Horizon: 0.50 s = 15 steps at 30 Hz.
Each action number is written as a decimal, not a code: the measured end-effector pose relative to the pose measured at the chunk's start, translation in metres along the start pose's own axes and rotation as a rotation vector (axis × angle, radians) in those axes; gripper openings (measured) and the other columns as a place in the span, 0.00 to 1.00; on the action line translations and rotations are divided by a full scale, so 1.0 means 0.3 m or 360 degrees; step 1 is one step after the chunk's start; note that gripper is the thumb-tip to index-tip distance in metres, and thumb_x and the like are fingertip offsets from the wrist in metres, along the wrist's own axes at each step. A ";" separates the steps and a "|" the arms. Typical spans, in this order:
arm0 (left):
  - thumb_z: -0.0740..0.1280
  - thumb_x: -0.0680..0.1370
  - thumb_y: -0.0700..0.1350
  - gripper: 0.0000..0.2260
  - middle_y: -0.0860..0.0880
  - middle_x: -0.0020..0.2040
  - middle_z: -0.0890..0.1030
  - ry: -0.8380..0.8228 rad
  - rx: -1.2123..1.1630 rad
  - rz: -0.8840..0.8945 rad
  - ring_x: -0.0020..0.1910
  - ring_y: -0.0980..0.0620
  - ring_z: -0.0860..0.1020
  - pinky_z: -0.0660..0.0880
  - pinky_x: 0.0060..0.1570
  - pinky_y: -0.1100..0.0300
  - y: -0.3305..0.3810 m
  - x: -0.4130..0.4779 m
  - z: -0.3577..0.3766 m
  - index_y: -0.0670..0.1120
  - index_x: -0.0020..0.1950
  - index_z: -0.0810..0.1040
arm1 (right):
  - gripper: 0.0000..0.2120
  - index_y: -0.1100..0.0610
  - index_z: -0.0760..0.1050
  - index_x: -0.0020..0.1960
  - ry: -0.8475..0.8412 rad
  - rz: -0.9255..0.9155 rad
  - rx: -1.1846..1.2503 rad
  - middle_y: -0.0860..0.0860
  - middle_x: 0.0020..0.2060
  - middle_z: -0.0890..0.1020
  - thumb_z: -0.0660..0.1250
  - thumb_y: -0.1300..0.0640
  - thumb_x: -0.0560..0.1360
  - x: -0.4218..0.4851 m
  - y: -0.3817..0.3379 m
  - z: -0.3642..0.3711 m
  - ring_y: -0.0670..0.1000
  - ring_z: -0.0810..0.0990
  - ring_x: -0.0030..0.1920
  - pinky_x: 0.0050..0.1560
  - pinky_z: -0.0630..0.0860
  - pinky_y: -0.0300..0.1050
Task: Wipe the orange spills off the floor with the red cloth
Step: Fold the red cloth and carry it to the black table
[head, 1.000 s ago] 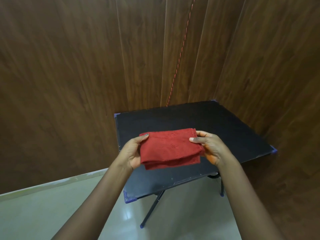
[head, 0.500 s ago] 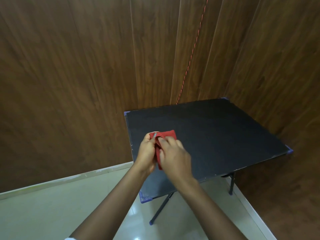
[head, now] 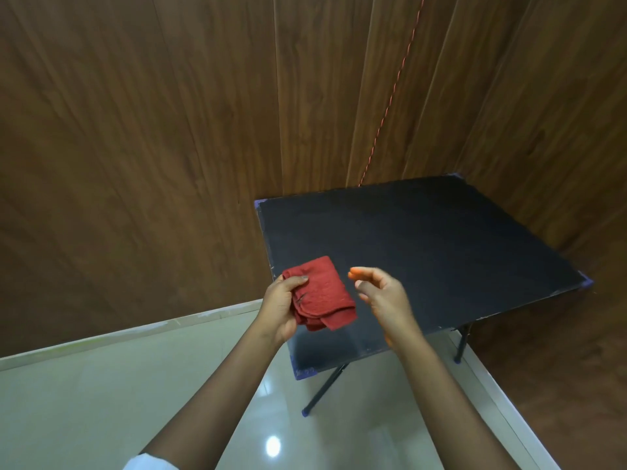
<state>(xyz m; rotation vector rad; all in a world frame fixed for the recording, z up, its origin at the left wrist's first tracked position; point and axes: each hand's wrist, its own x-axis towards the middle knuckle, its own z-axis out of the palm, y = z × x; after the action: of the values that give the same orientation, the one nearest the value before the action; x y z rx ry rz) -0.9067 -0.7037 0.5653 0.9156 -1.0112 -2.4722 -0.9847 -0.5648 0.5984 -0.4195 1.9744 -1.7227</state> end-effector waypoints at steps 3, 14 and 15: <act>0.61 0.78 0.39 0.04 0.42 0.44 0.81 -0.0014 -0.0039 -0.0131 0.44 0.43 0.80 0.77 0.48 0.47 -0.023 0.035 -0.053 0.44 0.50 0.74 | 0.12 0.59 0.74 0.58 -0.0252 0.0307 -0.0243 0.52 0.51 0.79 0.66 0.56 0.76 0.038 0.111 -0.006 0.47 0.77 0.46 0.47 0.73 0.38; 0.56 0.76 0.29 0.18 0.38 0.58 0.79 0.0156 0.1337 -0.0027 0.55 0.41 0.78 0.75 0.58 0.49 -0.223 0.226 -0.199 0.41 0.62 0.74 | 0.14 0.62 0.73 0.57 0.0097 0.0484 -0.0847 0.57 0.47 0.79 0.68 0.56 0.75 0.181 0.489 0.122 0.59 0.79 0.51 0.51 0.76 0.51; 0.56 0.75 0.29 0.18 0.38 0.57 0.78 0.0187 0.1475 0.0069 0.56 0.40 0.77 0.74 0.59 0.49 -0.237 0.233 -0.202 0.41 0.60 0.75 | 0.16 0.61 0.72 0.61 0.0101 0.0377 -0.1065 0.57 0.52 0.78 0.66 0.55 0.76 0.176 0.504 0.119 0.59 0.77 0.56 0.55 0.73 0.49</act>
<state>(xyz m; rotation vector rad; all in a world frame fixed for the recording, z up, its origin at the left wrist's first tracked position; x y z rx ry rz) -0.9218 -0.7197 0.4506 1.2225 -2.1484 -1.8191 -0.9971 -0.5983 0.4383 -0.3295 2.5030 -0.9109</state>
